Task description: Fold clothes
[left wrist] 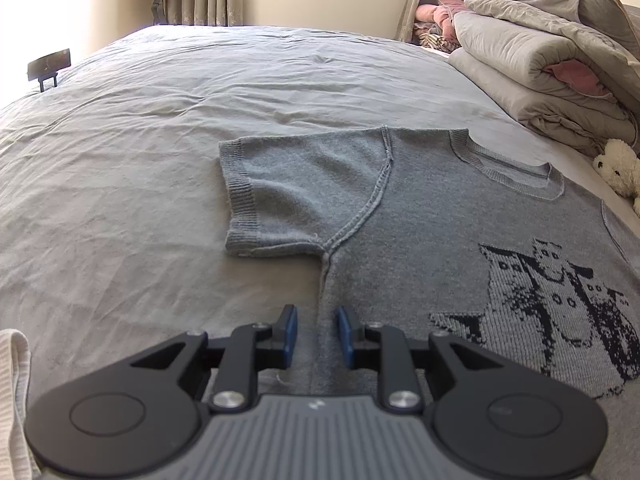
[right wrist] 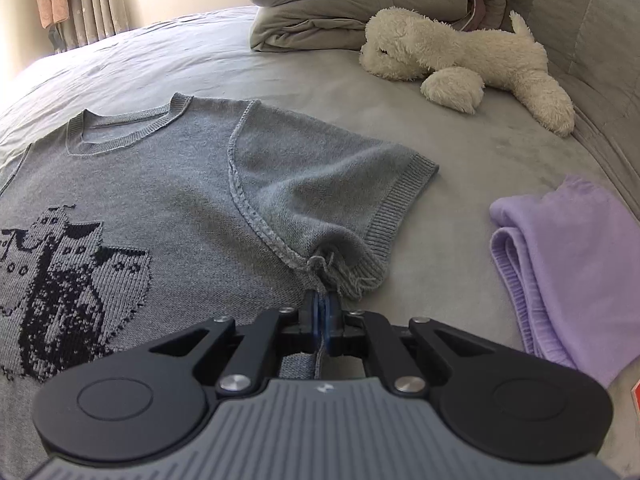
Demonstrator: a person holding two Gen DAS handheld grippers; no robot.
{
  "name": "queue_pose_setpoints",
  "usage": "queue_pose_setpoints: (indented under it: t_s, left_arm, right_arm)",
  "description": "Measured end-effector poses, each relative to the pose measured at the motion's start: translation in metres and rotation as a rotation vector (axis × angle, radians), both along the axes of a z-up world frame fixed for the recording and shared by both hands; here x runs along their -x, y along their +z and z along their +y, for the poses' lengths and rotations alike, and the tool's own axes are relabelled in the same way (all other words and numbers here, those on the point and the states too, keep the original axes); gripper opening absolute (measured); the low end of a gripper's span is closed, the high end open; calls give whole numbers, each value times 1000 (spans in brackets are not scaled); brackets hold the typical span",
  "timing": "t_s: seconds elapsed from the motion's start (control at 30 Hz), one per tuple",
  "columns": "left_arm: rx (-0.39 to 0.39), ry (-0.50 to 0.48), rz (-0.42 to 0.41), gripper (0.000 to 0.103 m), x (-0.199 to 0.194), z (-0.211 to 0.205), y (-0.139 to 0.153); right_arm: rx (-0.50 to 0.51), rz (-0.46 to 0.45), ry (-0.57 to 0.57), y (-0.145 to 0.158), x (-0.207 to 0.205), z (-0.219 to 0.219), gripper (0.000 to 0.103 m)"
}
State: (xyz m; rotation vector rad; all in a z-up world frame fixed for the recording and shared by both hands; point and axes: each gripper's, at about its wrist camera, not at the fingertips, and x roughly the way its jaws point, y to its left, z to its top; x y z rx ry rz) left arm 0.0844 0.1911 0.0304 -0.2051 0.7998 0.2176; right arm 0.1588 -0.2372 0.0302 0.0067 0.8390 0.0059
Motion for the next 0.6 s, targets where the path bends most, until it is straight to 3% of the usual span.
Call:
queue_pose_setpoints:
  t_s: [0.2,0.3,0.4,0.6]
  left_arm:
    - [26,42,-11,45,0,12,3]
    - [33,46,-6,46,-1,13,2]
    - [29,52,-4,46,-1,14,2]
    - [1,79,-20,45,3,13,8]
  right_arm:
    - [-42,-1,-21,3,2,-7,7]
    - [-4,-20,-35,6,3,-5,7]
    - [42,-34,-48,7,5,-5,15]
    - [20,-63,-20,17,11,-2,15]
